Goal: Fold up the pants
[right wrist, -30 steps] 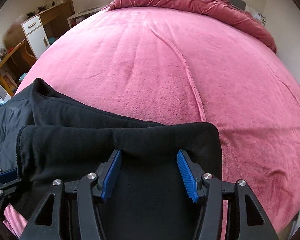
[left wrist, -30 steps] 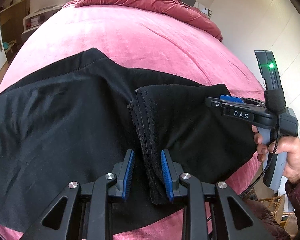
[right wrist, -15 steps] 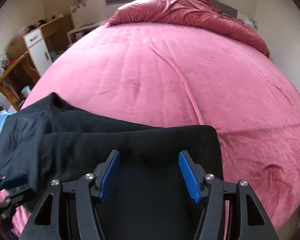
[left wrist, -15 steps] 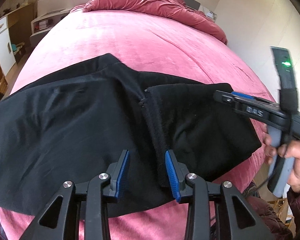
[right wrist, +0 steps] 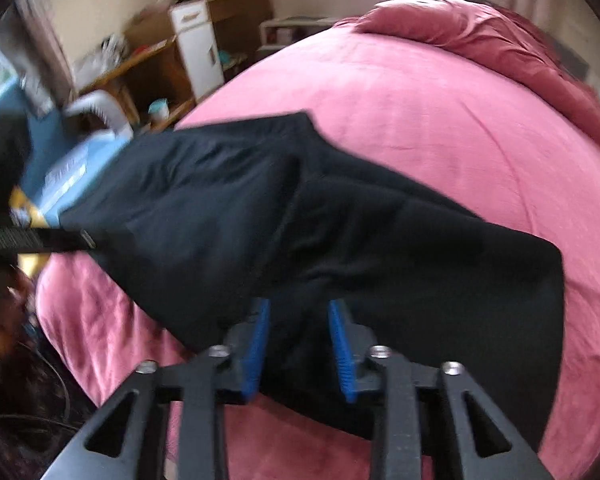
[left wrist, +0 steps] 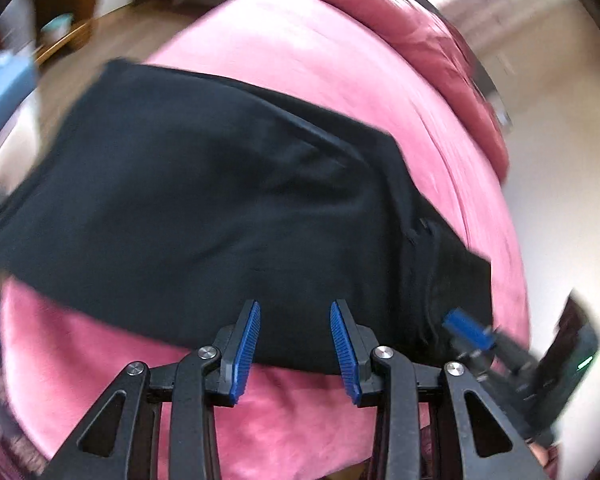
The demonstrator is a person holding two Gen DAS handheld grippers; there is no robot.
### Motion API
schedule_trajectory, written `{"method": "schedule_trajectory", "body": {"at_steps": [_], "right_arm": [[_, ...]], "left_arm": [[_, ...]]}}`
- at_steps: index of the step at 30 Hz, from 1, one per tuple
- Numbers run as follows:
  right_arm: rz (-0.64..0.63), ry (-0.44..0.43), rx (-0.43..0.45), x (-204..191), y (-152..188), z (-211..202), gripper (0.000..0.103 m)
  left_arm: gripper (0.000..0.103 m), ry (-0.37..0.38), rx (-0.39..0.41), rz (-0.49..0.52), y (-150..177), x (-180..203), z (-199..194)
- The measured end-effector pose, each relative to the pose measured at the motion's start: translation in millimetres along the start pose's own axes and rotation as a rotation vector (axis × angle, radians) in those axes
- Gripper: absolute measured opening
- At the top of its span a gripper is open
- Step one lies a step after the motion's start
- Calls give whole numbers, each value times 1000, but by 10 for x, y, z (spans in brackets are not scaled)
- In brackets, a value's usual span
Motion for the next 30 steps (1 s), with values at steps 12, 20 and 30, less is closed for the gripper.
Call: {"method": "schedule_trajectory", "body": {"at_steps": [12, 20, 30], "right_arm": [[77, -45, -18, 30, 32, 297, 25], [75, -26, -8, 18, 57, 263, 27], [81, -12, -5, 35, 50, 268, 31]], "left_arm": [[35, -35, 180, -581, -1, -1632, -965], [35, 27, 135, -655, 31, -1614, -654], [35, 12, 141, -680, -71, -1706, -431]]}}
Point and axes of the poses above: each gripper's, at about its wrist camera, not at the fingertips, and z roughly the way its jaws point, x to its right, y to its underside, the point moved 10 cm from there along z, roughly the way its jaws point, and after that the axes turned 6 degrees about z, right-handed, at the moved point
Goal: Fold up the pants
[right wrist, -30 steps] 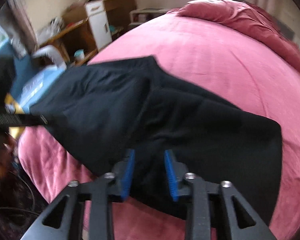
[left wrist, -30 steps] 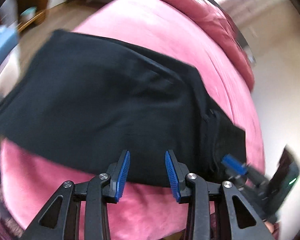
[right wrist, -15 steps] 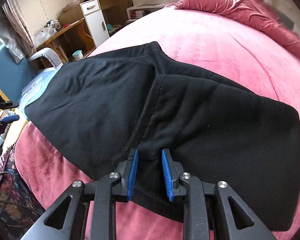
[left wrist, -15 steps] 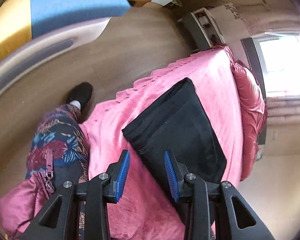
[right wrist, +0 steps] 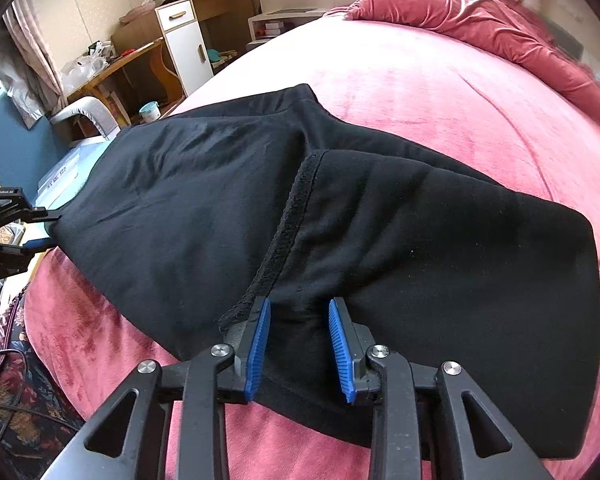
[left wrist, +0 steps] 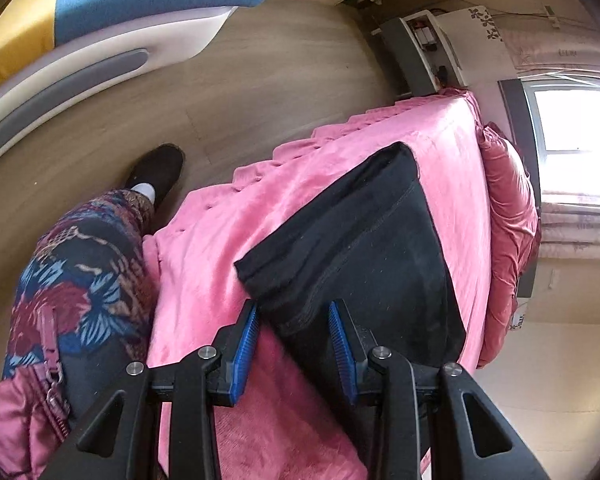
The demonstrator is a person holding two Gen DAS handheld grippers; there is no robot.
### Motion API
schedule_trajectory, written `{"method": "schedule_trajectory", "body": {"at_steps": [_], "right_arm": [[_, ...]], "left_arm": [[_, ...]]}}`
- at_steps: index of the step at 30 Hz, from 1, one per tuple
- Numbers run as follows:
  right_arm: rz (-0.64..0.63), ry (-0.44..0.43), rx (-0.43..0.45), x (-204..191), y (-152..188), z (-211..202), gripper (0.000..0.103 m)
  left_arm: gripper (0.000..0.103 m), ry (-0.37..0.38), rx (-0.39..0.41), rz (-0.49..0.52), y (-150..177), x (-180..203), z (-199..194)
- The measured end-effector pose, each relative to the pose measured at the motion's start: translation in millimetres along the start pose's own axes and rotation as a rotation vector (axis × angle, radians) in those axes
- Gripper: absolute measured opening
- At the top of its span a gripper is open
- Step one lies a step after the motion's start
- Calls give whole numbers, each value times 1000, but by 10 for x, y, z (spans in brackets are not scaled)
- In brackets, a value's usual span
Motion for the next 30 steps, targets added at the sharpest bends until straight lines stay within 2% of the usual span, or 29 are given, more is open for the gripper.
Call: {"method": "schedule_trajectory", "body": {"at_steps": [7, 9, 10, 17, 21, 23, 25, 26, 27, 30], "right_arm": [[6, 5, 4, -3, -3, 3, 32], [5, 6, 6, 3, -2, 5, 33], [5, 6, 7, 10, -4, 6, 33], [8, 14, 11, 17, -5, 2, 36], [17, 10, 14, 27, -5, -5, 37], [22, 5, 16, 27, -6, -18, 40], [28, 12, 22, 64, -30, -58, 52], [43, 20, 32, 103, -56, -101, 66], [71, 9, 49, 150, -95, -167, 71], [148, -49, 98, 238, -216, -370, 76]], "left_arm": [[35, -8, 8, 1, -25, -46, 70], [31, -14, 12, 16, -31, -41, 59], [25, -18, 23, 39, -32, -20, 44], [15, -19, 85, 162, -58, 175, -61], [14, 33, 137, 319, -25, 561, -186], [13, 97, 142, 419, 58, 847, -229], [13, 143, 139, 532, 189, 1134, -246], [13, 161, 132, 608, 292, 1299, -235], [13, 175, 123, 657, 376, 1405, -215], [13, 230, 73, 816, 706, 1731, -106]]}}
Point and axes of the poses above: each gripper's, at about its wrist camera, not at the fingertips, and z roughly the way its jaws point, x to its right, y to its underside, the point moved 10 cm from there along z, roughly the way its jaws point, and after that the axes turned 6 degrees about z, right-handed, at the moved point
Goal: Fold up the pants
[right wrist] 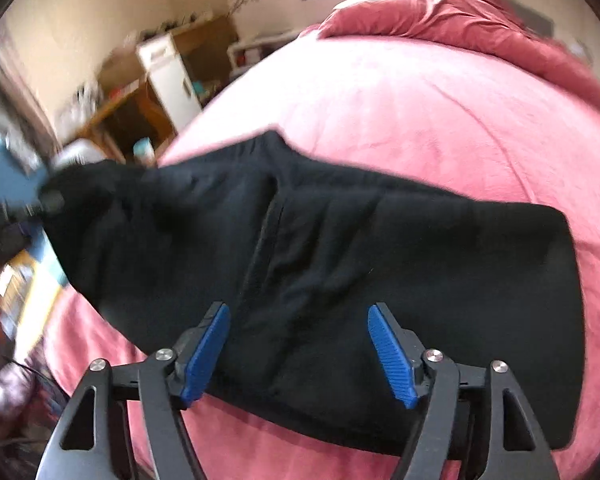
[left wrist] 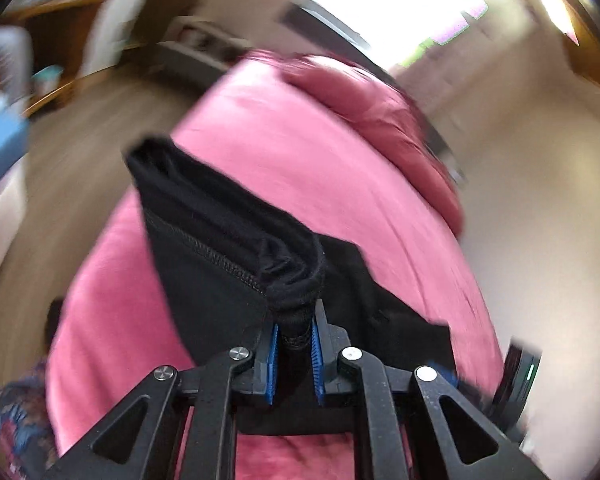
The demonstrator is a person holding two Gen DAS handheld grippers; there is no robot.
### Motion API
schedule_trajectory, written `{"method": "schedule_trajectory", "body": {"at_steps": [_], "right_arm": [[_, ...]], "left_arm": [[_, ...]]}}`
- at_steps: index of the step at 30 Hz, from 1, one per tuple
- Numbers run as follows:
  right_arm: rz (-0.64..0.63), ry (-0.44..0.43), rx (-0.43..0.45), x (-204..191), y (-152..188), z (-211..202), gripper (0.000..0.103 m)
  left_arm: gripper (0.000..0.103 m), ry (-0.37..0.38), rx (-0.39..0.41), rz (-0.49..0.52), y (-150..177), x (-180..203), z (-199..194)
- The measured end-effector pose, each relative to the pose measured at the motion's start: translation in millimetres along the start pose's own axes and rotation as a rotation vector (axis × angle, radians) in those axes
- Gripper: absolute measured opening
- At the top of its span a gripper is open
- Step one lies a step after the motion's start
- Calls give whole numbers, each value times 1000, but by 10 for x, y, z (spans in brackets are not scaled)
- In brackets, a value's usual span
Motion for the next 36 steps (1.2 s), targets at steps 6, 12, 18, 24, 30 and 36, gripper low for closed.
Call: {"method": "schedule_trajectory", "body": {"at_steps": [6, 12, 18, 24, 30, 36], "right_arm": [[67, -239, -31, -266, -200, -113, 80], [140, -492, -156, -793, -311, 172, 80], [145, -542, -222, -1140, -437, 516, 80], [53, -469, -287, -1343, -411, 864, 18], [46, -476, -240, -1388, -586, 708, 15], [67, -564, -173, -1526, -797, 286, 15]], "left_arm": [[13, 49, -110, 223, 286, 525, 355], [13, 42, -160, 313, 437, 664, 437], [13, 34, -174, 374, 522, 781, 465], [19, 48, -191, 383, 475, 810, 392], [29, 196, -110, 130, 106, 407, -52], [29, 48, -88, -80, -23, -325, -100]]}}
Point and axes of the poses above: each gripper's, at about its wrist camera, not at the fingertips, and z roughly the way its jaws point, x to its right, y to its underside, the point moved 10 cm from there along z, roughly the way its jaws point, and after that the axes turned 6 degrees about z, right-handed, at the moved point
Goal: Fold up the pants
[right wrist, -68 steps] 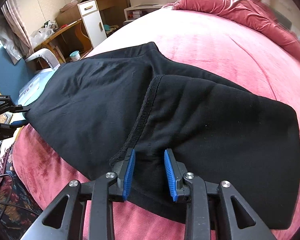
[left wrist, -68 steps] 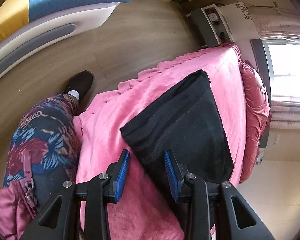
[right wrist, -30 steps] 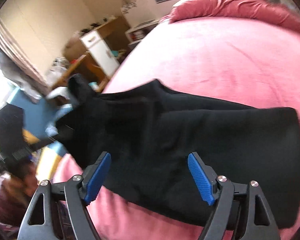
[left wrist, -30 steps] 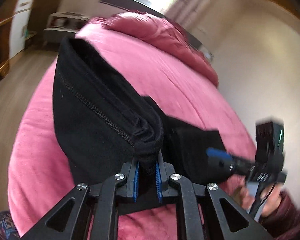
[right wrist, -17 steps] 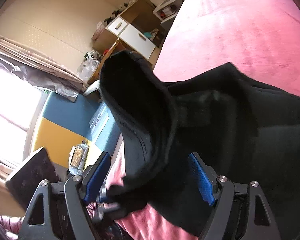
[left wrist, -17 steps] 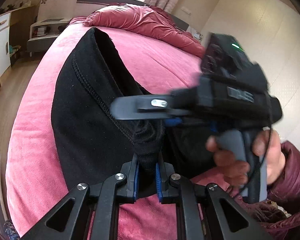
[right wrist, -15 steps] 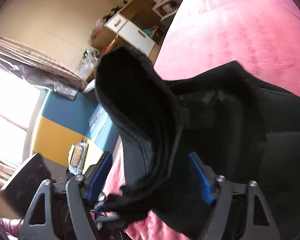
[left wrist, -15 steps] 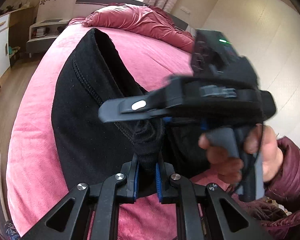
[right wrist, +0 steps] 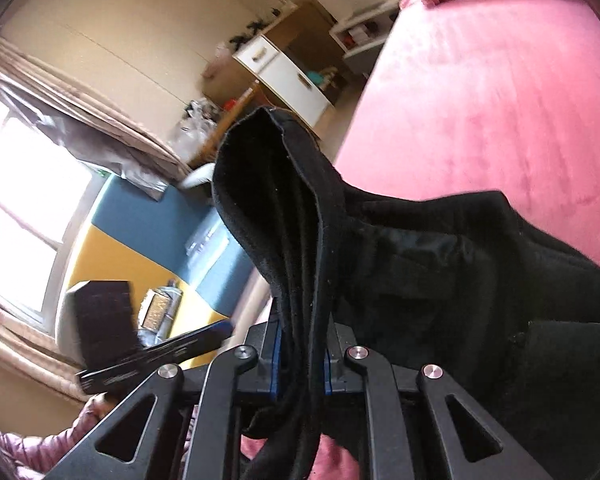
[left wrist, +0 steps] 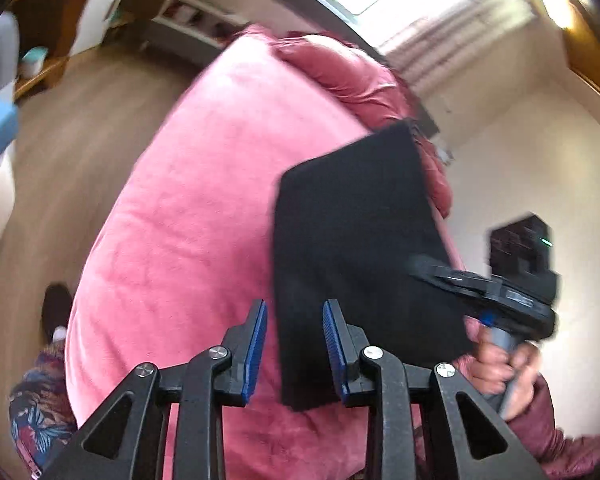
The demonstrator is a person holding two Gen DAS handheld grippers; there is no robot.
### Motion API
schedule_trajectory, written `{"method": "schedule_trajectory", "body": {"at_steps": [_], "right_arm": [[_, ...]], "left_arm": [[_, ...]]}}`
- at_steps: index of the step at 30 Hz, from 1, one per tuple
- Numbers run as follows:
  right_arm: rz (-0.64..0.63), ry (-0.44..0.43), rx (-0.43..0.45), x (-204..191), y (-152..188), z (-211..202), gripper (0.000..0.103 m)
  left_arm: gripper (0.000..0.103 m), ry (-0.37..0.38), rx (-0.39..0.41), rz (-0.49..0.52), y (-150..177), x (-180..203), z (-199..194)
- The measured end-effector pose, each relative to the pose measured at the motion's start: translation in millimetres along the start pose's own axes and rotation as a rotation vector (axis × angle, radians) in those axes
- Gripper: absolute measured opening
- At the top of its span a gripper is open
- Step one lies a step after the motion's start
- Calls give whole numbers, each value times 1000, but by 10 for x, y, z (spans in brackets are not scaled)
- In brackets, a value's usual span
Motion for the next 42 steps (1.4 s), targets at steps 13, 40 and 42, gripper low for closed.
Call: {"method": "schedule_trajectory", "body": {"at_steps": [13, 40, 42], "right_arm": [[55, -77, 203, -258, 34, -1001, 14], [508, 272, 378, 2207, 759, -2093, 16], [526, 286, 379, 2303, 807, -2143, 19]], "left_arm": [[30, 103, -55, 29, -76, 580, 550], [30, 126, -352, 347, 755, 1550, 1388], [30, 117, -354, 358, 760, 1545, 1389]]}}
Point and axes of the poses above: each gripper's, at about its wrist camera, not at the fingertips, and z roughly the way its jaws point, x to its right, y to its underside, the point moved 10 cm from there along z, roughly the way its jaws point, and after that the axes turned 6 degrees about z, right-handed, at the moved point
